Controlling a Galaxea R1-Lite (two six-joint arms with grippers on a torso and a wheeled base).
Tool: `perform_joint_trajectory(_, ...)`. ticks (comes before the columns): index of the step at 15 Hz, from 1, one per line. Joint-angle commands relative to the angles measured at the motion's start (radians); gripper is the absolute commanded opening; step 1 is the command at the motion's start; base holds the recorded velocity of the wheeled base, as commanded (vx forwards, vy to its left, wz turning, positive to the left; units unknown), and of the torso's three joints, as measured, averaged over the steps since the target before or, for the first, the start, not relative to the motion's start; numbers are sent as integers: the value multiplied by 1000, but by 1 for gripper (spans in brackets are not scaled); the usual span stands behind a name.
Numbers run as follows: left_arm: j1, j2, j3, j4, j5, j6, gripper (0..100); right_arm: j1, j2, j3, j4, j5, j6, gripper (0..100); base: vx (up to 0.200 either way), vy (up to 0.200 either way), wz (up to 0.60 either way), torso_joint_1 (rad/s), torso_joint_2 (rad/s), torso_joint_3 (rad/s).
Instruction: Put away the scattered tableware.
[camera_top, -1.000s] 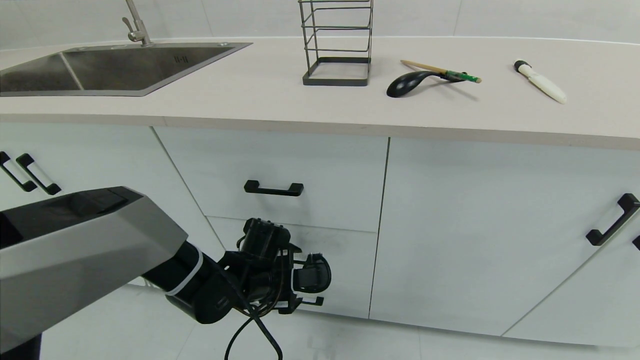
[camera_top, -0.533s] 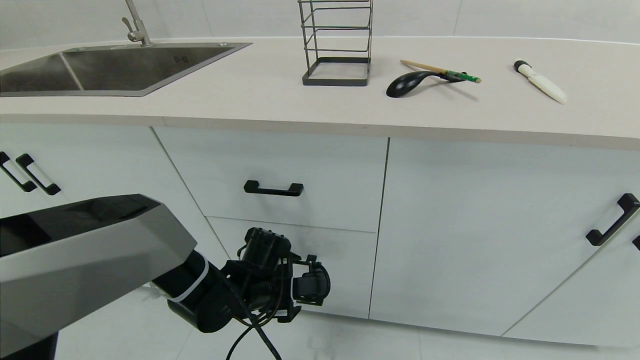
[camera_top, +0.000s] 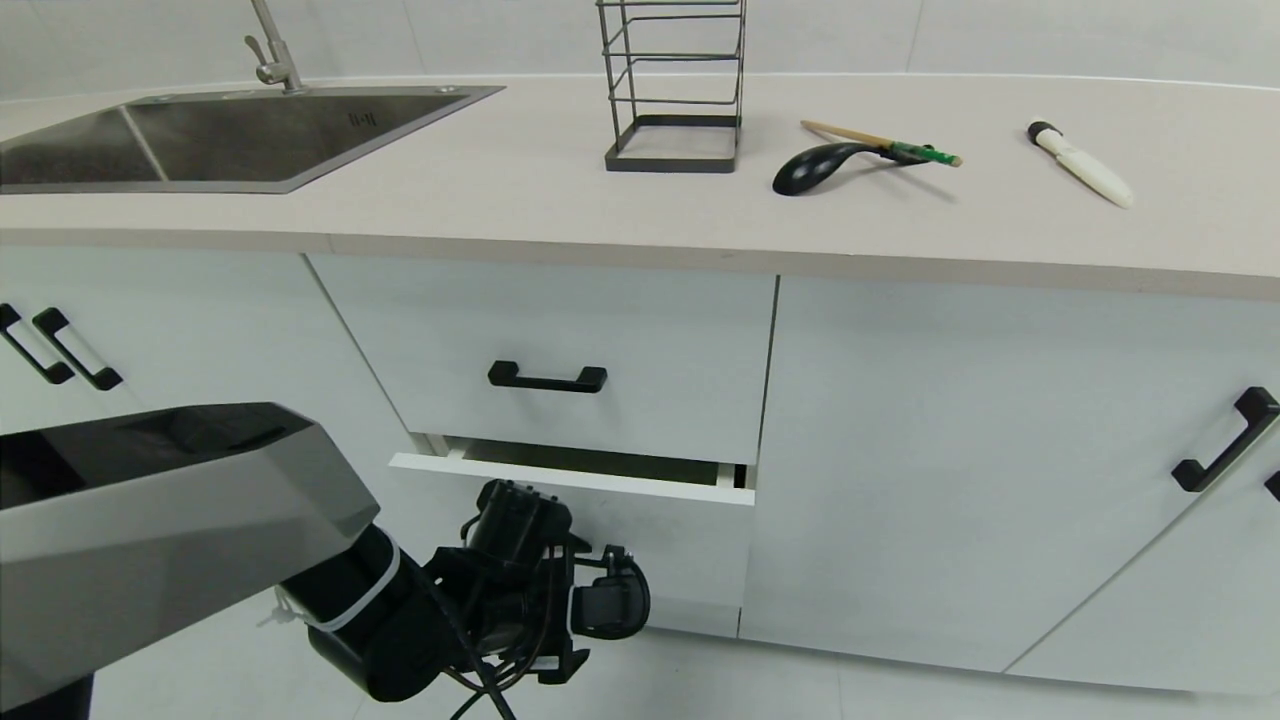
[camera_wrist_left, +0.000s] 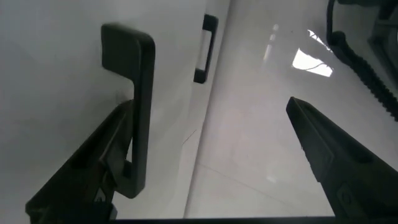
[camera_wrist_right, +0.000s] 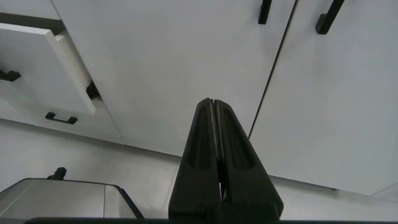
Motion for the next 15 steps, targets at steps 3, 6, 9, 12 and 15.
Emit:
perform_joint_trajectory(3,-1,-39,32,-10,1,2,100,0,1,0,0,0,-1,0,0,0,0,0,0,0)
perform_joint_trajectory(6,-18,-80,77,-10,1,2,100,0,1,0,0,0,-1,0,0,0,0,0,0,0)
perform_joint_trajectory(9,-18,-146,127,-10,1,2,100,0,1,0,0,0,-1,0,0,0,0,0,0,0)
perform_joint_trajectory(12,-30,-224,187,-10,1,1,100,0,1,0,0,0,-1,0,0,0,0,0,0,0)
perform_joint_trajectory(15,-67,-312,245,-10,4,-34,100,0,1,0,0,0,-1,0,0,0,0,0,0,0)
